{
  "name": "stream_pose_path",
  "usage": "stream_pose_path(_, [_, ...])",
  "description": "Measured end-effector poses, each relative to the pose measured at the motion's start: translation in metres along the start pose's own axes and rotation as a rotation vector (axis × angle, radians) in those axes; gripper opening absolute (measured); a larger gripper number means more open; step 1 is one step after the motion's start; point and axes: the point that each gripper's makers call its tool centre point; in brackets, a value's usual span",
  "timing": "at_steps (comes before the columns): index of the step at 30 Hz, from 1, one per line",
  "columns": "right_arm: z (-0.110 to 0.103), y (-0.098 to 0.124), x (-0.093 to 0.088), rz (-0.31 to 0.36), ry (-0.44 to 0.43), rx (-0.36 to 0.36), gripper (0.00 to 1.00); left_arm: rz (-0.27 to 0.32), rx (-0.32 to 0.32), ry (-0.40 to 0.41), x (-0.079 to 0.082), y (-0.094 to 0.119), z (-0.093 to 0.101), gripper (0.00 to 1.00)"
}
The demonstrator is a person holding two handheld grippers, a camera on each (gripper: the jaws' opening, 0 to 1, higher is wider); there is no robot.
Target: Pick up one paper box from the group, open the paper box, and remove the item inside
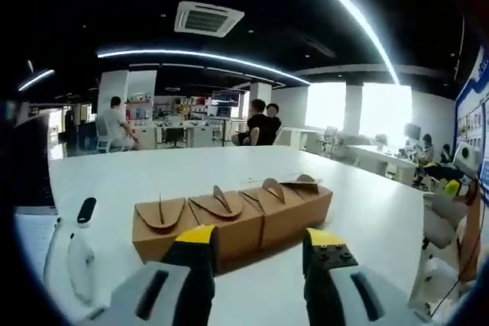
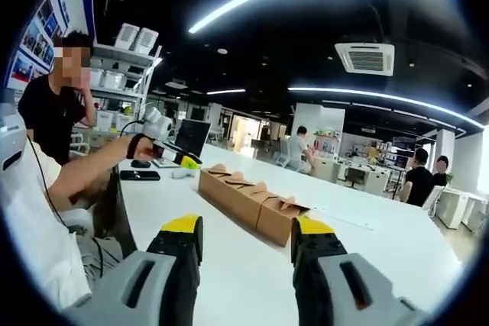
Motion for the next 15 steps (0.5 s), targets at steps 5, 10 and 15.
stream_pose_path(5, [0.000,0.001,0.000,0.001,0.001,0.000,0.47,-0.007,0.013,-0.011,0.003,-0.007,-0.001,0.45])
stream_pose_path(10, [0.002,0.002,0.001,0.003,0.000,-0.003,0.47,-0.007,0.020,0.003,0.007,-0.014,-0.001,0.45])
stream_pose_path(15, [0.002,0.004,0.001,0.005,0.000,-0.007,0.47,-0.016,0.031,0.010,0.008,-0.025,-0.001,0.45])
Point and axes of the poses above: the point that each gripper's makers call its tool centre point, and the gripper's own axes: y roughly backward along the fingers, z roughly to its right, x roughly out of its top, and after that the axes turned 8 degrees about x, right-handed
